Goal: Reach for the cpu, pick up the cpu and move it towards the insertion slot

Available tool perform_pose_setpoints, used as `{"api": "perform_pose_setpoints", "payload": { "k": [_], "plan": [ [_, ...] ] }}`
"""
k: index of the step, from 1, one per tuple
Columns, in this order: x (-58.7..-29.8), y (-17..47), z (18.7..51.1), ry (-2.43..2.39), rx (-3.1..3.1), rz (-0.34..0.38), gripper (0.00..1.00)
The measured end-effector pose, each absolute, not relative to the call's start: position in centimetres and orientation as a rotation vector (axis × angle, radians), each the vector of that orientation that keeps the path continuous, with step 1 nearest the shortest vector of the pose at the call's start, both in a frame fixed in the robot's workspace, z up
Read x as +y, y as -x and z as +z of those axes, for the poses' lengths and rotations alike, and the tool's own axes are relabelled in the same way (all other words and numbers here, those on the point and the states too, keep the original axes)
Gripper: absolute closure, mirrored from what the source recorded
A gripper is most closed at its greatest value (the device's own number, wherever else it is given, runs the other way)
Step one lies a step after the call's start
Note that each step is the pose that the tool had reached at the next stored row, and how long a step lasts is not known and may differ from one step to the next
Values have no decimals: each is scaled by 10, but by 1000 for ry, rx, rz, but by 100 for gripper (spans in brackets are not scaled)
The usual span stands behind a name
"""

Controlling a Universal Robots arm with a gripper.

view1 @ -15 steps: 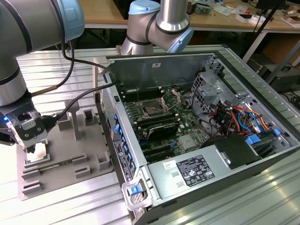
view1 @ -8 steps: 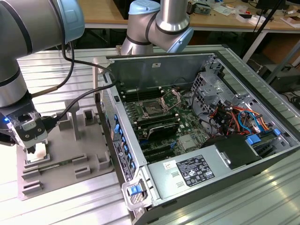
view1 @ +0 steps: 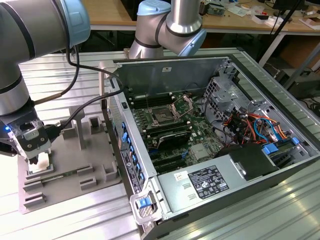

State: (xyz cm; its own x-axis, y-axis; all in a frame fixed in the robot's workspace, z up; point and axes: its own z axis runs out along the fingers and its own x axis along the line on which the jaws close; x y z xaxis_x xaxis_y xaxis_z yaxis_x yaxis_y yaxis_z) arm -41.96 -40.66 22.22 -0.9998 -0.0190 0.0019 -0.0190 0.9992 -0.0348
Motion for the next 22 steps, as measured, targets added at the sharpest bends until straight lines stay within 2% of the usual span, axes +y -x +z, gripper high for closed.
{"api": "perform_pose_setpoints", "payload": {
  "k": [12, 16, 22],
  "plan": [
    [-407, 417, 220, -30, -3139, 54, 89],
    [-407, 415, 218, -30, -3140, 27, 89],
    [-407, 413, 213, -30, -3140, 27, 89]
  ]
}}
